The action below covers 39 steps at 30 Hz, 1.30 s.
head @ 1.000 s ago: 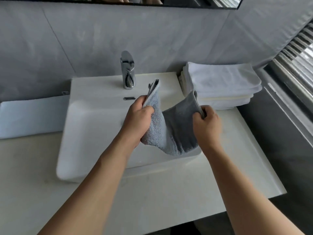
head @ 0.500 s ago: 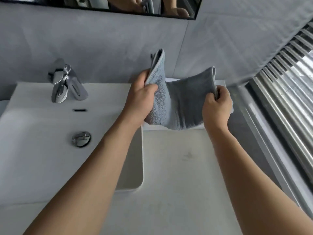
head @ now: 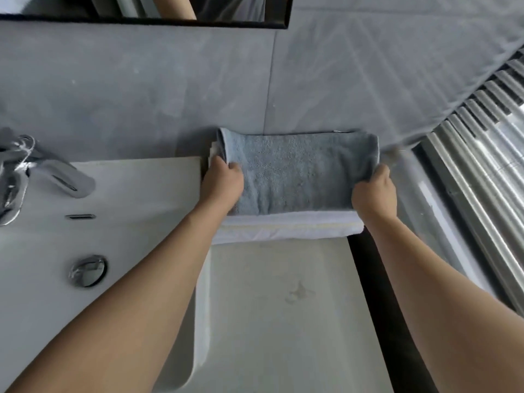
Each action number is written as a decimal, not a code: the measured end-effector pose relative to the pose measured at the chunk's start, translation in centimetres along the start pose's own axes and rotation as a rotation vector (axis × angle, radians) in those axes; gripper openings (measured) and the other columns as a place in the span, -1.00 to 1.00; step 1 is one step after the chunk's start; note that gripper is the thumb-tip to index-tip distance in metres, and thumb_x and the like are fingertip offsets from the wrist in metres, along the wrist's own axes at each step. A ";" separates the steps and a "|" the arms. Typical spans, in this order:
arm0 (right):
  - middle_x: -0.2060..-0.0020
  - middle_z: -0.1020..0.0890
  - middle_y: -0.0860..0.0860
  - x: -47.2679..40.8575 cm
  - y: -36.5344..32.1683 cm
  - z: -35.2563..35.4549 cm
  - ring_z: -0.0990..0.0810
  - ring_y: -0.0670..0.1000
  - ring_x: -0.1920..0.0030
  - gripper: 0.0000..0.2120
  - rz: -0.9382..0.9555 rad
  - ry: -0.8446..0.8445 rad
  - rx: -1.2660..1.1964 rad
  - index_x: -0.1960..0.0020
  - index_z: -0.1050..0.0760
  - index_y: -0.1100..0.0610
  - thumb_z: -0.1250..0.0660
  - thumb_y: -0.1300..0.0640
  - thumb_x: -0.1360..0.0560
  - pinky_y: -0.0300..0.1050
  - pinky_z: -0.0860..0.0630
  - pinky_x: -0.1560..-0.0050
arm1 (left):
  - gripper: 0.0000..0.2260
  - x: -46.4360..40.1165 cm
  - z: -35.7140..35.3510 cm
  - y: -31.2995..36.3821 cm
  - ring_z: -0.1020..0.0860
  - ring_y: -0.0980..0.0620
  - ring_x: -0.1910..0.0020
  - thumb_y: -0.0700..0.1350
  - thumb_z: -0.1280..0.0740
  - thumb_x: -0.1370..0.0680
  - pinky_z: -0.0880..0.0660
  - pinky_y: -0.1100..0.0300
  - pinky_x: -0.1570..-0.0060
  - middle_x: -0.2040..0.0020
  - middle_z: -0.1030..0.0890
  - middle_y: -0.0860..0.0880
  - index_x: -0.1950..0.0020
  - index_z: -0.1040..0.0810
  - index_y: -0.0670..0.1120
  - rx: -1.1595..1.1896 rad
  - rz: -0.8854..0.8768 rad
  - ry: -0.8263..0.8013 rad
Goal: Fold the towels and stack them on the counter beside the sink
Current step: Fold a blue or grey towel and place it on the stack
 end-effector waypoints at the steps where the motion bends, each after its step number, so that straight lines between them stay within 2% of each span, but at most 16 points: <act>1: -0.15 -0.49 0.21 -0.6 0.1 0.3 -0.48 0.25 -0.03 -0.63 0.007 0.016 0.006 -0.23 -0.28 0.20 -0.04 0.30 -0.43 0.11 -0.46 0.04 | -0.77 -0.2 0.4 0.2 -0.57 -0.32 -0.05 -0.06 -0.13 -0.64 -0.44 -0.01 0.11 -0.15 -0.56 -0.33 -0.13 -0.39 -0.21 -0.005 -0.023 0.034; 4: -0.19 -0.49 0.24 -1.8 0.2 0.8 -0.50 0.31 -0.11 -0.58 0.017 0.079 0.013 -0.28 -0.28 0.19 -0.03 0.32 -0.43 0.07 -0.41 0.05 | -0.78 0.2 1.8 0.7 -0.54 -0.34 -0.08 -0.07 -0.12 -0.65 -0.35 0.00 0.12 -0.15 -0.55 -0.34 -0.13 -0.39 -0.21 -0.123 -0.083 0.140; 6: -0.30 -0.40 0.22 -1.5 -0.3 0.7 -0.42 0.31 -0.23 -0.47 0.066 0.144 0.151 -0.41 -0.23 0.17 -0.07 0.31 -0.43 0.09 -0.33 -0.10 | -0.75 1.3 2.0 1.3 -0.53 -0.36 -0.11 -0.10 -0.17 -0.63 -0.34 -0.02 0.12 -0.17 -0.55 -0.32 -0.22 -0.36 -0.23 -0.316 -0.147 0.204; 7: -0.36 -0.32 0.20 -1.0 -1.1 0.4 -0.33 0.28 -0.32 -0.39 0.140 0.185 0.281 -0.48 -0.17 0.16 -0.12 0.29 -0.42 0.12 -0.21 -0.27 | -0.70 2.1 1.9 2.0 -0.52 -0.34 -0.13 -0.12 -0.21 -0.59 -0.37 -0.05 0.11 -0.18 -0.54 -0.30 -0.28 -0.34 -0.22 -0.426 -0.207 0.243; 8: -0.43 -0.24 0.18 -0.2 -2.3 0.0 -0.19 0.25 -0.42 -0.32 0.227 0.211 0.394 -0.52 -0.11 0.15 -0.16 0.26 -0.41 0.12 -0.02 -0.41 | -0.61 3.0 1.8 2.8 -0.50 -0.31 -0.15 -0.14 -0.25 -0.54 -0.41 -0.08 0.06 -0.21 -0.50 -0.26 -0.35 -0.32 -0.20 -0.540 -0.283 0.291; 10: -0.54 -0.08 0.15 1.3 -4.6 -2.1 0.03 0.18 -0.54 -0.32 0.420 0.177 0.496 -0.55 -0.10 0.12 -0.20 0.14 -0.45 0.09 0.27 -0.47 | -0.40 4.4 1.0 4.9 -0.44 -0.27 -0.22 -0.15 -0.28 -0.43 -0.41 -0.09 -0.11 -0.31 -0.43 -0.23 -0.48 -0.27 -0.14 -0.713 -0.476 0.377; 11: -0.56 -0.06 0.14 2.2 -5.5 -3.6 0.07 0.16 -0.56 -0.37 0.523 0.126 0.503 -0.55 -0.15 0.10 -0.20 0.07 -0.50 0.11 0.29 -0.48 | -0.36 4.9 0.1 5.9 -0.41 -0.28 -0.28 -0.13 -0.28 -0.41 -0.36 -0.11 -0.22 -0.37 -0.40 -0.23 -0.50 -0.28 -0.13 -0.737 -0.575 0.380; 13: -0.56 -0.10 0.10 3.7 -6.5 -6.6 0.01 0.13 -0.56 -0.47 0.652 -0.017 0.473 -0.55 -0.18 0.03 -0.12 -0.01 -0.60 0.15 0.19 -0.52 | -0.42 5.5 -2.4 6.9 -0.33 -0.27 -0.42 -0.08 -0.27 -0.46 -0.19 -0.19 -0.42 -0.47 -0.35 -0.22 -0.49 -0.35 -0.12 -0.751 -0.721 0.283; 15: -0.56 -0.12 0.04 3.9 -6.2 -8.1 -0.03 0.07 -0.56 -0.49 0.642 -0.095 0.426 -0.56 -0.13 -0.02 -0.04 -0.06 -0.63 0.12 0.11 -0.52 | -0.50 5.2 -4.0 6.2 -0.23 -0.21 -0.52 0.01 -0.21 -0.55 -0.05 -0.19 -0.51 -0.54 -0.29 -0.16 -0.48 -0.38 -0.09 -0.775 -0.735 0.173; 20: -0.56 -0.15 0.04 2.2 -3.6 -5.9 -0.04 0.05 -0.56 -0.46 0.515 0.006 0.437 -0.55 -0.16 0.01 -0.05 -0.14 -0.62 0.10 0.11 -0.53 | -0.42 3.0 -3.0 2.6 -0.03 -0.09 -0.60 0.17 -0.06 -0.63 0.15 -0.05 -0.55 -0.61 -0.12 -0.13 -0.59 -0.19 -0.09 -0.828 -0.657 0.106; 23: -0.56 -0.14 0.07 3.0 -3.1 -5.3 -0.01 0.08 -0.56 -0.46 0.456 0.009 0.424 -0.55 -0.16 0.08 -0.06 -0.09 -0.62 0.10 0.12 -0.53 | -0.41 3.0 -1.7 2.5 0.00 -0.09 -0.60 0.14 -0.09 -0.63 0.13 -0.08 -0.55 -0.62 -0.10 -0.13 -0.59 -0.18 -0.15 -0.769 -0.621 0.138; 25: -0.52 -0.21 0.13 4.7 -3.9 -5.0 -0.10 0.14 -0.53 -0.49 0.455 0.018 0.388 -0.51 -0.22 0.15 -0.12 0.00 -0.60 0.12 0.04 -0.52 | -0.42 3.9 -0.7 2.0 0.00 -0.12 -0.60 0.11 -0.11 -0.64 0.11 -0.08 -0.54 -0.61 -0.11 -0.15 -0.57 -0.19 -0.18 -0.723 -0.597 0.149; 29: -0.44 -0.33 0.15 11.0 -6.8 -5.1 -0.28 0.18 -0.43 -0.51 0.599 0.013 0.262 -0.45 -0.31 0.20 -0.23 0.16 -0.53 0.09 -0.15 -0.46 | -0.47 6.9 2.4 -0.3 -0.13 -0.21 -0.55 0.05 -0.15 -0.64 0.00 -0.12 -0.52 -0.57 -0.21 -0.18 -0.53 -0.27 -0.20 -0.661 -0.581 0.174; 34: -0.38 -0.42 0.16 19.5 -9.3 -6.3 -0.35 0.19 -0.39 -0.55 0.712 -0.010 0.115 -0.40 -0.37 0.24 -0.24 0.20 -0.52 0.10 -0.24 -0.43 | -0.53 10.2 6.6 -3.8 -0.27 -0.26 -0.46 -0.03 -0.20 -0.64 -0.15 -0.12 -0.48 -0.47 -0.33 -0.26 -0.47 -0.34 -0.27 -0.596 -0.592 0.164; 39: -0.33 -0.48 0.19 27.0 -11.5 -9.8 -0.42 0.23 -0.34 -0.55 0.788 -0.091 0.076 -0.35 -0.42 0.26 -0.25 0.20 -0.48 0.14 -0.32 -0.37 | -0.56 13.1 11.2 -7.8 -0.35 -0.20 -0.42 -0.09 -0.21 -0.64 -0.28 -0.06 -0.45 -0.42 -0.40 -0.24 -0.46 -0.34 -0.28 -0.459 -0.608 0.156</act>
Point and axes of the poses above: each hand's wrist, its own x-axis away from the middle knuckle, its own z-axis out of the back of the hand, y = z × x, the point moved 10 cm from there along -x, towards the middle knuckle
